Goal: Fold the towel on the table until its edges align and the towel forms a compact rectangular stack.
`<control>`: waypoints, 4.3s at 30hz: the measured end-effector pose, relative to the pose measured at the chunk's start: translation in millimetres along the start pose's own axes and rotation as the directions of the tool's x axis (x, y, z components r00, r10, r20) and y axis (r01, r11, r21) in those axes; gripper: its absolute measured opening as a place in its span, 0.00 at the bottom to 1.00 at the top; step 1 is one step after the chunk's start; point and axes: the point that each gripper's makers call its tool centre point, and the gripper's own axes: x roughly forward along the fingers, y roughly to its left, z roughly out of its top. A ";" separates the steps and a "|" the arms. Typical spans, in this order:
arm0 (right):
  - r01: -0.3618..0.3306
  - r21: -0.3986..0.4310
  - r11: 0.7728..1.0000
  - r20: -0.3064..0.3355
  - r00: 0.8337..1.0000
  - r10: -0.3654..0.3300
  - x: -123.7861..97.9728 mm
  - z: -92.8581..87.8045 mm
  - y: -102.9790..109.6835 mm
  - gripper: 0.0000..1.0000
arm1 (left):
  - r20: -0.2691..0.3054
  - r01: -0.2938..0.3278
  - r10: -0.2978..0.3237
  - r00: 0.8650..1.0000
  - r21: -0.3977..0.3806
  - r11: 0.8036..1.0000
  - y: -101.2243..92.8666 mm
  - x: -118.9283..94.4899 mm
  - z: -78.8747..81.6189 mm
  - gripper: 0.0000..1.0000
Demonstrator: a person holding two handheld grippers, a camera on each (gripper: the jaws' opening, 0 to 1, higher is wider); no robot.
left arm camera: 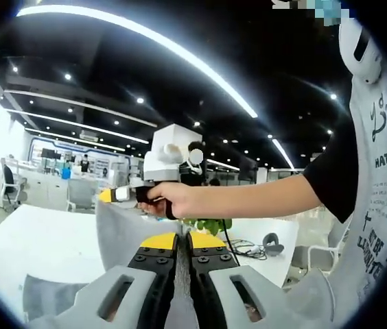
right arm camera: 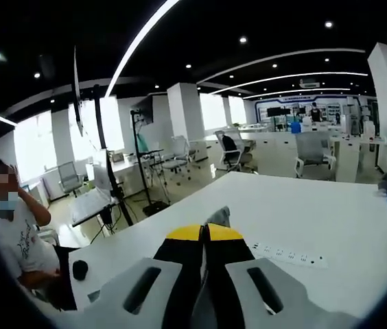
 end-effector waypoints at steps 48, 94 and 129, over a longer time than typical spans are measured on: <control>-0.114 -0.011 0.993 -0.177 0.978 0.111 107.6 -81.4 92.4 0.00 | -0.059 -0.403 0.399 0.915 -0.163 0.900 108.1 -113.1 -68.5 0.06; -0.098 0.093 0.991 -0.326 0.937 0.123 195.9 -194.5 150.9 0.00 | -0.208 -0.674 0.641 0.738 -0.239 0.699 176.7 -191.2 -154.7 0.06; -0.094 0.107 0.990 -0.399 0.908 0.129 237.4 -254.4 163.6 0.00 | -0.326 -0.763 0.691 0.645 -0.333 0.554 207.0 -230.3 -230.5 0.07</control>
